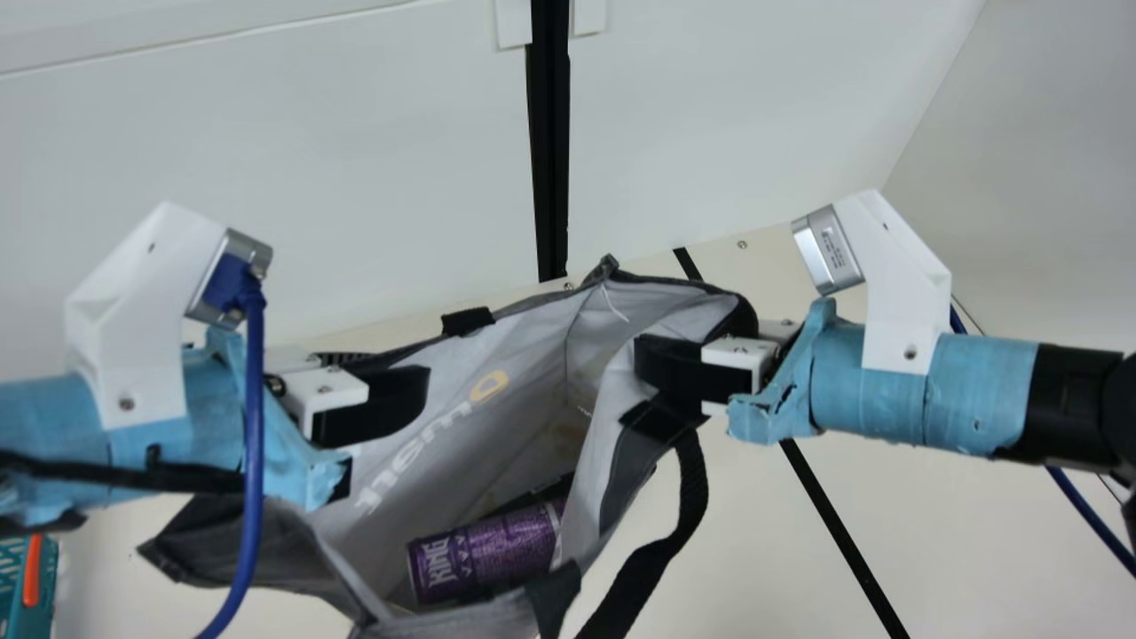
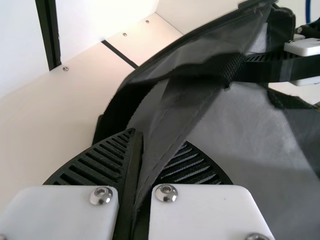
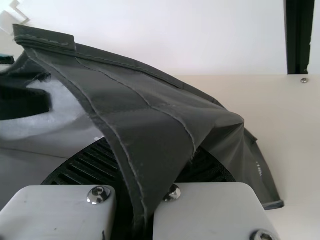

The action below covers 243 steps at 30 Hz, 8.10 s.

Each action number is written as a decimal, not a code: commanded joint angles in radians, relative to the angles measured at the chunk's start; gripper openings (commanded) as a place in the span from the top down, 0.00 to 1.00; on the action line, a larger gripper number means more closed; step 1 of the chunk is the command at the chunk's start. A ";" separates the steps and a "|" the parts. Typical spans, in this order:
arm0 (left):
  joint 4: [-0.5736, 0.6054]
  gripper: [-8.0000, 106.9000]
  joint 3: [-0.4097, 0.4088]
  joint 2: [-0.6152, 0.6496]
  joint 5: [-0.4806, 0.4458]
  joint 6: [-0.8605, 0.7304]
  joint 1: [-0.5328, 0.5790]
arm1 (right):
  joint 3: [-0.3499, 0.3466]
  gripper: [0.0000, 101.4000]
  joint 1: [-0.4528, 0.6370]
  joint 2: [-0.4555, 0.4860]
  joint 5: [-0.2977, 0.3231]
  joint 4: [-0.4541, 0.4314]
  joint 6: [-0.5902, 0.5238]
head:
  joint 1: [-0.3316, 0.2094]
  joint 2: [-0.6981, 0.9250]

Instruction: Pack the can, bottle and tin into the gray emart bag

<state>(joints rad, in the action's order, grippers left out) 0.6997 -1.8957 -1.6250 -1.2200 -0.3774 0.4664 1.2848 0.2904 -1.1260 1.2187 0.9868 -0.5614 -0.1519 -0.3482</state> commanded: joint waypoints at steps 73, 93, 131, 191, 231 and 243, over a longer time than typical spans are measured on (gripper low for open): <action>0.031 0.15 -0.269 -0.234 0.054 -0.116 -0.058 | 0.132 1.00 -0.160 -0.225 -0.207 -0.084 -0.174 | -0.023 -0.001; 0.301 0.15 0.033 0.063 0.056 -0.338 -0.242 | 0.132 1.00 -0.160 -0.225 -0.207 -0.082 -0.174 | -0.023 -0.001; -0.353 0.15 0.393 0.437 0.031 -0.070 -0.433 | 0.132 1.00 -0.160 -0.225 -0.207 -0.082 -0.174 | -0.023 -0.001; -0.749 0.15 0.442 0.445 0.001 0.154 -0.310 | 0.359 1.00 0.074 -0.283 -0.323 -0.542 0.177 | -0.023 -0.001; -0.749 0.15 0.442 0.445 0.003 0.154 -0.310 | 0.618 0.67 0.584 -0.532 -0.280 -0.510 0.004 | -0.023 -0.001; -0.749 0.15 0.442 0.445 0.003 0.154 -0.310 | 0.688 0.28 0.610 -0.525 -0.231 -0.456 0.002 | -0.023 -0.001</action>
<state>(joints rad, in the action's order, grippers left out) -0.0490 -1.4539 -1.1800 -1.2172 -0.2229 0.1562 1.9678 0.9000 -1.6510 0.9836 0.5272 -0.5608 -0.1519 -0.3482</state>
